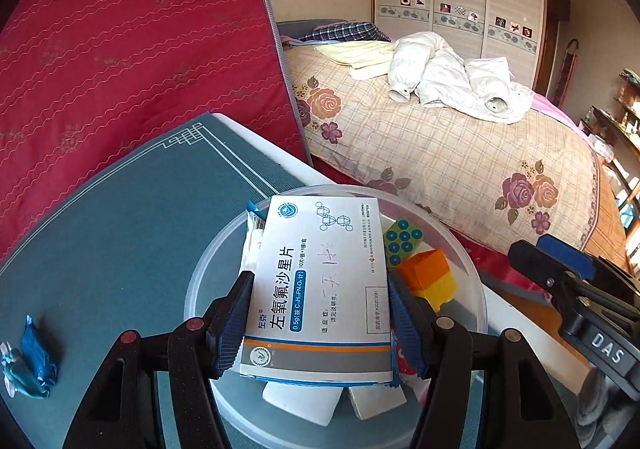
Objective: Organize objects
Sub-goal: 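Carry the white medicine box into the clear bowl and open the left tool, then move both tools back toward the blue cloth and blue packet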
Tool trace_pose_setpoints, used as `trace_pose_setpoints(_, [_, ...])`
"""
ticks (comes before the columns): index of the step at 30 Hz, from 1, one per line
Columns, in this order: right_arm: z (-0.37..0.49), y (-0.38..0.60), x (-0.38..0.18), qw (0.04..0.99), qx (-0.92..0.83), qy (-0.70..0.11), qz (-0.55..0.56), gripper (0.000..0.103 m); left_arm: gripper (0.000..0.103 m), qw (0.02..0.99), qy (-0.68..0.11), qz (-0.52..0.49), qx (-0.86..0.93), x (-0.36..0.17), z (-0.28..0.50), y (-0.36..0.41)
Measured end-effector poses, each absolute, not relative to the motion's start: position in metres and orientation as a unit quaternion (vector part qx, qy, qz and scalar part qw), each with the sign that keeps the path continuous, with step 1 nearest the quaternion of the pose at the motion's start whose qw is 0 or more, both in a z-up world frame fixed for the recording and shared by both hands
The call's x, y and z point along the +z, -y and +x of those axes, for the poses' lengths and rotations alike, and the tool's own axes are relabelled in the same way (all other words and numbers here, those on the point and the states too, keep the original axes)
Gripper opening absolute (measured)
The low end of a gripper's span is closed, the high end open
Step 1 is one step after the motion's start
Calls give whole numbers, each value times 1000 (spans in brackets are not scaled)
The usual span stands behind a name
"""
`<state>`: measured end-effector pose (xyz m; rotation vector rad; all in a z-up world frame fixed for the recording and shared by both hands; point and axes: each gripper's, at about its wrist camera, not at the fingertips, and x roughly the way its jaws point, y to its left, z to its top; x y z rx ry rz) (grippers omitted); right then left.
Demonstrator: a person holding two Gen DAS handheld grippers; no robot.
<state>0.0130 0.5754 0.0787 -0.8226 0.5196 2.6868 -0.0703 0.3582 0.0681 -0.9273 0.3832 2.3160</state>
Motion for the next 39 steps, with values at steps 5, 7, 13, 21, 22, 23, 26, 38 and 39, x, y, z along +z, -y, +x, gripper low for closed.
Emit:
trace_pose_setpoints(5, [13, -576, 79, 143, 931, -182, -284, 53, 72, 307, -134, -363, 870, 63, -83, -368])
trace_pose_setpoints(7, [13, -576, 79, 141, 931, -182, -285, 53, 84, 308, -129, -364, 870, 62, -84, -365])
trace_pose_setpoints(13, [11, -574, 76, 137, 930, -181, -290, 53, 87, 297, -106, -357, 879, 66, -82, -342])
trace_pose_setpoints(21, [9, -565, 74, 129, 931, -174, -294, 53, 95, 259, -124, -329, 900, 72, -71, -321])
trace_pose_setpoints(22, [9, -563, 74, 128, 931, -172, -295, 53, 96, 253, -128, -325, 902, 72, -69, -319])
trace_pose_setpoints(23, [9, -561, 74, 126, 932, -171, -295, 54, 96, 247, -134, -321, 904, 73, -67, -317])
trace_pose_setpoints(26, [10, -556, 74, 120, 933, -168, -296, 56, 96, 227, -151, -306, 912, 75, -61, -314])
trace_pose_setpoints(38, [12, -529, 71, 86, 938, -147, -301, 58, 101, 165, -185, -270, 930, 74, -44, -291])
trace_pose_setpoints(39, [12, -525, 70, 84, 939, -144, -302, 58, 101, 164, -184, -271, 931, 74, -45, -289])
